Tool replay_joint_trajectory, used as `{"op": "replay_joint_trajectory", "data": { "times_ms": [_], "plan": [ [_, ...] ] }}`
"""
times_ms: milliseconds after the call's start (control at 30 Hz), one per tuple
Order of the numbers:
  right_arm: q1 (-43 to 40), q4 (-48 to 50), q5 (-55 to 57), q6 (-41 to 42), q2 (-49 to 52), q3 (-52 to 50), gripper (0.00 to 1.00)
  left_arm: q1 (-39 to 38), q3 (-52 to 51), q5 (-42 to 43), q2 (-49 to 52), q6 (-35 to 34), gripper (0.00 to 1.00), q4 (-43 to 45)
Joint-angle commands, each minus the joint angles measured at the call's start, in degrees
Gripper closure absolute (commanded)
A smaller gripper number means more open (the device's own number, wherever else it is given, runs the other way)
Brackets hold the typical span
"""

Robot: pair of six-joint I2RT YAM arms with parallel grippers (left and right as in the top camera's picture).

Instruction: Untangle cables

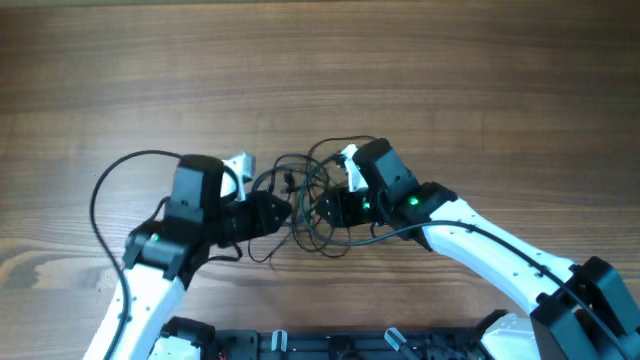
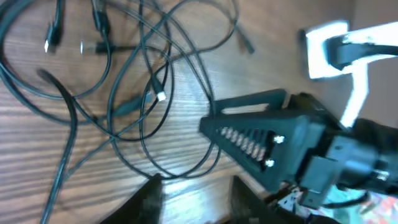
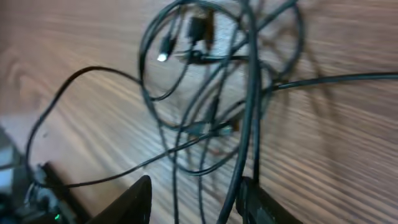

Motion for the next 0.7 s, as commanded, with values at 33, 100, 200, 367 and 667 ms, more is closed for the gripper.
{"op": "replay_joint_trajectory", "data": {
  "times_ms": [33, 100, 200, 367, 667],
  "plan": [
    [0.2, -0.09, 3.39, 1.64, -0.31, 0.0, 0.54, -3.19, 0.26, -0.48, 7.82, 0.33, 0.55, -0.02],
    [0.2, -0.17, 3.02, 1.6, -0.31, 0.0, 0.55, -3.89, 0.26, -0.48, 11.39, 0.33, 0.55, 0.22],
    [0.2, -0.24, 3.06, 1.57, -0.31, 0.0, 0.54, -3.89, 0.26, -0.48, 13.0, 0.76, 0.59, 1.14],
    [0.2, -1.53, 2.49, 1.2, -0.31, 0.0, 0.51, -1.97, 0.28, -0.61, 5.79, 5.88, 0.5, 0.72],
    [0.11, -13.62, 9.92, -4.59, -0.39, 6.54, 0.44, 8.74, 0.31, -14.03, -3.48, 6.29, 0.34, -13.6]
  ]
}}
